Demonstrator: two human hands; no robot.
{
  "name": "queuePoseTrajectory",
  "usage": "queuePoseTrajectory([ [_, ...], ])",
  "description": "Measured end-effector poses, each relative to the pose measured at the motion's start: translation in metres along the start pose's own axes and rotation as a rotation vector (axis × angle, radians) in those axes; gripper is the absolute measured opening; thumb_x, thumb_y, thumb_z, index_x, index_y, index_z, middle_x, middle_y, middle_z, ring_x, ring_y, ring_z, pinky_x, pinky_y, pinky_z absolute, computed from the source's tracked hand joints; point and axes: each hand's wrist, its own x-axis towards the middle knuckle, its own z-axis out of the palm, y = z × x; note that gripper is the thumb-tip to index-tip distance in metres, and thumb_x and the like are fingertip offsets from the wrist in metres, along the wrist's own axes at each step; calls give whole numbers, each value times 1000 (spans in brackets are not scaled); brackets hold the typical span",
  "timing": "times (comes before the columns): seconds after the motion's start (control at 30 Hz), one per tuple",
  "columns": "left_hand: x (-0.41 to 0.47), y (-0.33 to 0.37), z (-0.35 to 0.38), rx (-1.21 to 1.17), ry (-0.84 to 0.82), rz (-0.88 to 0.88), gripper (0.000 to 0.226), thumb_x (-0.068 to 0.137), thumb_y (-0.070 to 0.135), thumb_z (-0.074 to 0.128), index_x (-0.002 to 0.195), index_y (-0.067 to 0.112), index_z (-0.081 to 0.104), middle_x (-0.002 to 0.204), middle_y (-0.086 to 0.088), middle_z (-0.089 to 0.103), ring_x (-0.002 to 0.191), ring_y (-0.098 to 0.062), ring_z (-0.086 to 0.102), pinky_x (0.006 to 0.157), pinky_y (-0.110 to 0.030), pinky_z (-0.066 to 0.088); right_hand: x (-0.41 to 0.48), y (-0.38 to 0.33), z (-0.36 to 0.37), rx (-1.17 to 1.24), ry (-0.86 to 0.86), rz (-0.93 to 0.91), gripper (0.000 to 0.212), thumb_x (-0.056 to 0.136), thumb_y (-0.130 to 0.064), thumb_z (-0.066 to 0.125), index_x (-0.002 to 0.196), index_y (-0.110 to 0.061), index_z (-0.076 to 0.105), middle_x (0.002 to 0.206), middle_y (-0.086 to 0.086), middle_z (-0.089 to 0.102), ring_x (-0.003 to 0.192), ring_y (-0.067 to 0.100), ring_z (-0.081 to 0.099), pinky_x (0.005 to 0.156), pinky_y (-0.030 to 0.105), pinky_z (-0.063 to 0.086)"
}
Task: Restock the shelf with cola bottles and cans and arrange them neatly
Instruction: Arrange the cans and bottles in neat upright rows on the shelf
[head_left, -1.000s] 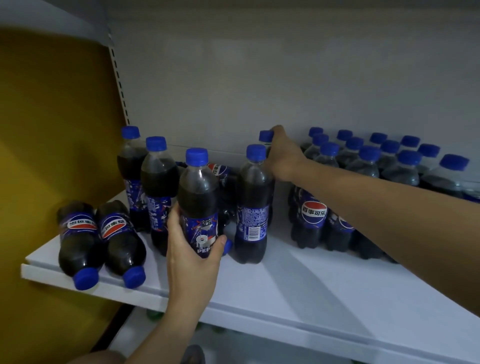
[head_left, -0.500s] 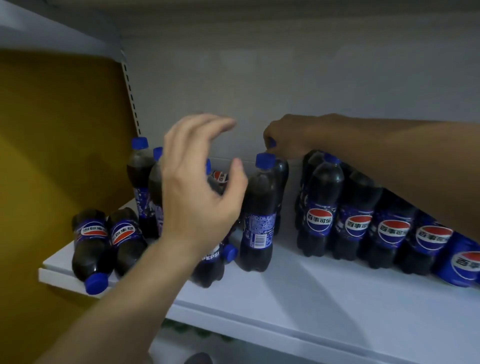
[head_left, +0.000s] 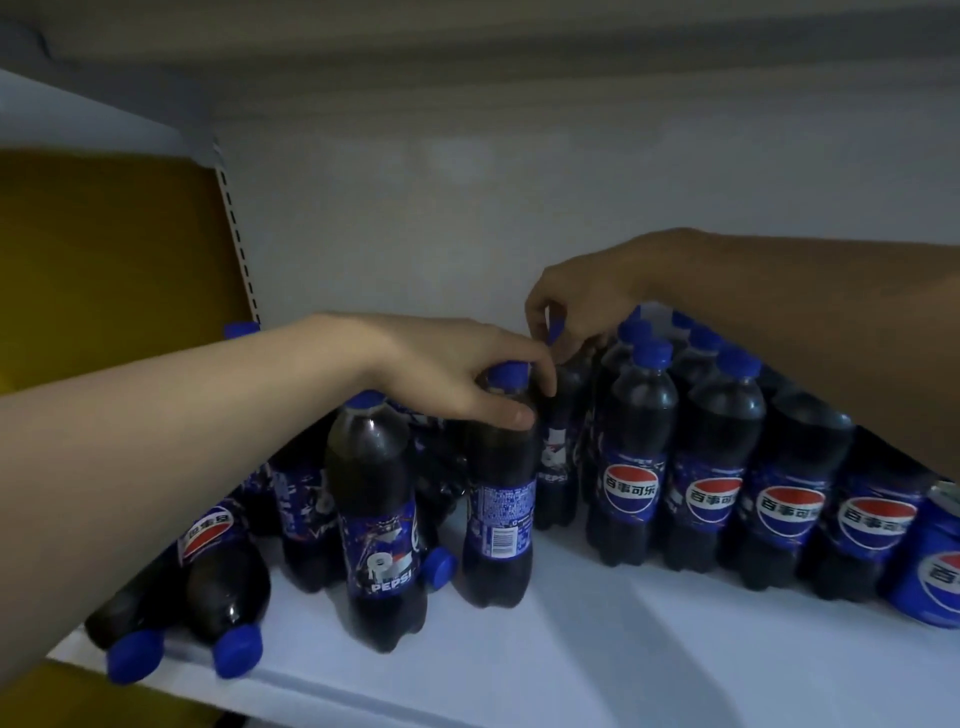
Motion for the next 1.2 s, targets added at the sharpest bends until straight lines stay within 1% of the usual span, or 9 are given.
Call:
queuePoseTrajectory([
  [0.1,0,-1,2,3,28,10,31,96,44,62,126,41,55,114,19,64,101,-5,63,90,-26,52,3,8,-3,-51,50,-65,20,85,-33,81,96,-21,70,88,4,75,76,19,73,74,33,60],
  [0.2,-2,-1,2,-47,14,2,30,97,42,62,126,40,55,113,18,65,100,-5,64,90,-28,53,12,19,-1,-103,94,16,33,91,-47,70,93,-14,69,80,3,74,68,17,72,74,34,61],
  [0.33,-1,-3,3,-44,24,12,30,96,41,62,125,43,54,111,20,65,98,-2,63,85,-20,50,30,23,5,-136,125,39,43,97,-54,54,98,-13,67,90,11,73,85,32,72,83,46,60],
  [0.47,-1,-6,3,-78,27,9,27,97,40,61,123,43,55,109,24,63,97,3,61,76,-8,45,33,21,0,-114,46,6,39,88,-56,68,104,-22,60,93,4,69,78,22,71,76,38,60],
  [0.63,0,-8,5,-89,17,16,27,97,42,61,123,45,54,108,22,64,97,0,62,83,-18,50,37,30,1,-7,133,-149,23,81,-39,82,96,-24,71,90,0,75,79,19,74,77,30,58],
  [0.8,2,-11,5,-117,-1,42,27,97,41,62,122,45,54,112,18,66,102,-6,64,93,-36,54,47,43,-3,-32,155,-116,26,78,-31,86,98,-21,75,93,-1,71,84,20,71,75,27,55],
  [0.93,4,-13,5,-136,14,67,26,96,40,64,120,46,55,108,21,67,101,-3,65,92,-34,54,55,55,-3,-95,205,-63,30,76,-31,88,101,-20,75,100,0,68,90,17,63,81,30,52],
  [1.07,5,-19,5,-146,9,79,30,93,45,65,121,46,54,112,19,68,103,-5,66,94,-40,54,63,57,-3,-113,216,-40,30,76,-30,88,100,-20,75,87,-9,62,77,9,58,73,26,46],
  [1.2,4,-17,6,-103,5,72,29,93,45,65,119,48,52,110,19,65,100,-5,64,91,-38,54,67,58,-2,-160,201,-32,32,77,-33,87,103,-23,71,106,2,68,93,23,67,87,38,57],
])
